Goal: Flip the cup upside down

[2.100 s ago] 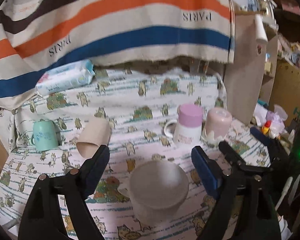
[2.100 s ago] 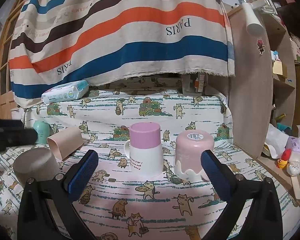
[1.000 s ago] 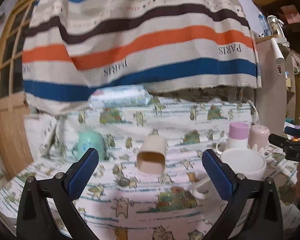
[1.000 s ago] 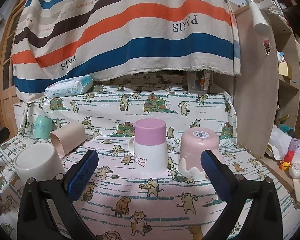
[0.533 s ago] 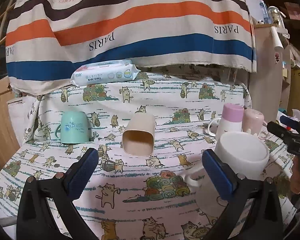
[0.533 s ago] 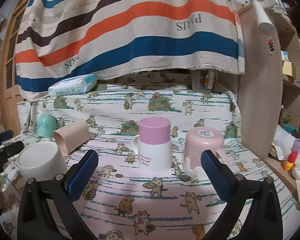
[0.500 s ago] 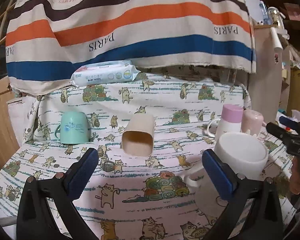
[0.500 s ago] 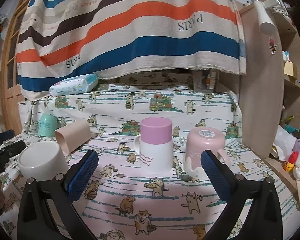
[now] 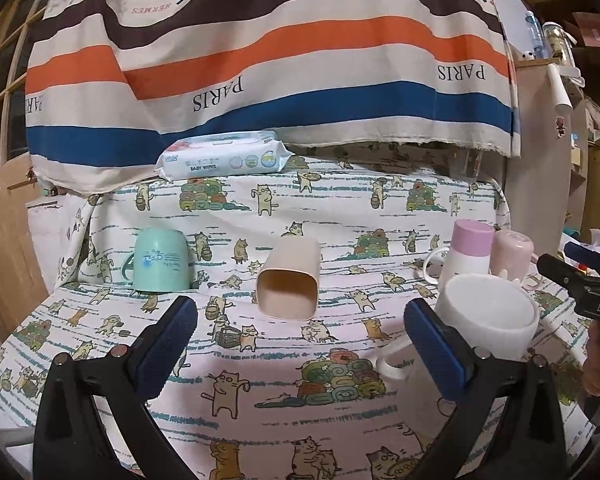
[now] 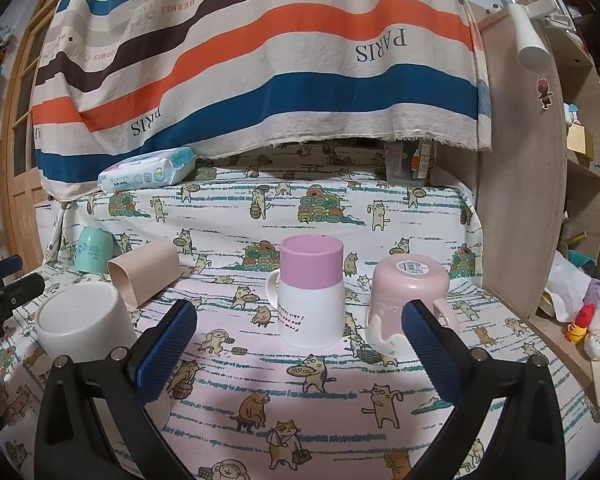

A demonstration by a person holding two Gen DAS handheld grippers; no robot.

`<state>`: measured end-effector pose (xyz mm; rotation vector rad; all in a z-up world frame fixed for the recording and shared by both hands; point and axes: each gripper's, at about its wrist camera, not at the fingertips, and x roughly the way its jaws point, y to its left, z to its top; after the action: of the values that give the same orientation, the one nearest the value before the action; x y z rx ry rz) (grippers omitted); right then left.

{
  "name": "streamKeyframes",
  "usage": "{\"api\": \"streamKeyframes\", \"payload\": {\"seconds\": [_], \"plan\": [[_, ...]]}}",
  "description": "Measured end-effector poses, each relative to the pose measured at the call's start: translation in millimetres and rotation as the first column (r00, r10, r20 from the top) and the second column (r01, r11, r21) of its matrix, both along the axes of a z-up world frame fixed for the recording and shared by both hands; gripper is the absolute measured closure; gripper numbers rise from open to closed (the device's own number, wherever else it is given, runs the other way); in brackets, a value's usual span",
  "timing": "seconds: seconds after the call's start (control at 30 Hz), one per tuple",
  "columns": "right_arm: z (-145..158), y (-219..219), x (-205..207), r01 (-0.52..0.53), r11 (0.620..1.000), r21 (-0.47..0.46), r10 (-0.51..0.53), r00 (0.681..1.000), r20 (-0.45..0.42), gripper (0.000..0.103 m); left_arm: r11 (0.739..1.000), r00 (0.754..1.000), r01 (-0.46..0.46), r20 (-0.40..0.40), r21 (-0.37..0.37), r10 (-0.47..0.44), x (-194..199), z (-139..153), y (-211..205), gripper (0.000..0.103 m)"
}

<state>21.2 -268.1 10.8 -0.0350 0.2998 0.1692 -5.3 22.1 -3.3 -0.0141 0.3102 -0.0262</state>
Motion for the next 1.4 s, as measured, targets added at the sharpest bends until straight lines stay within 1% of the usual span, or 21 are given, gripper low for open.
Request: {"api": "streamKeyframes", "payload": {"seconds": [0.17,0.3,0.47,0.67,1.4], "plan": [[0.1,0.1,0.0,-0.002,1.000,0.000,0.002,1.000,0.000,0.000,1.000,1.000,0.008,-0.001,0.017,-0.008,0.4,-0.5,-3.1,0.000],[0.2,0.3,0.7,-0.014,1.000,-0.002,0.014,1.000,-0.001,0.000,1.000,1.000,0.006,-0.002,0.014,-0.006,0.4,-0.3,-4.2,0.000],[0.7,-1.2,0.7,0.010,1.000,0.003,-0.010,1.000,0.001,0.000,1.000,1.000,0.007,-0.006,0.012,-0.006,1.3,-0.8,-3.5,0.000],[1.0,-2.7,0.7,0.008,1.000,-0.002,-0.008,1.000,0.000,0.000,1.000,1.000,0.005,-0.021,0.016,-0.005,4.1,-1.9,-3.3,0.000],[1.1,-1.3,0.8,0.007,1.000,-0.003,-0.007,1.000,0.000,0.000,1.000,1.000,0.003,-0.016,0.013,-0.003,4.1,-2.6,-1.0,0.000]]}}
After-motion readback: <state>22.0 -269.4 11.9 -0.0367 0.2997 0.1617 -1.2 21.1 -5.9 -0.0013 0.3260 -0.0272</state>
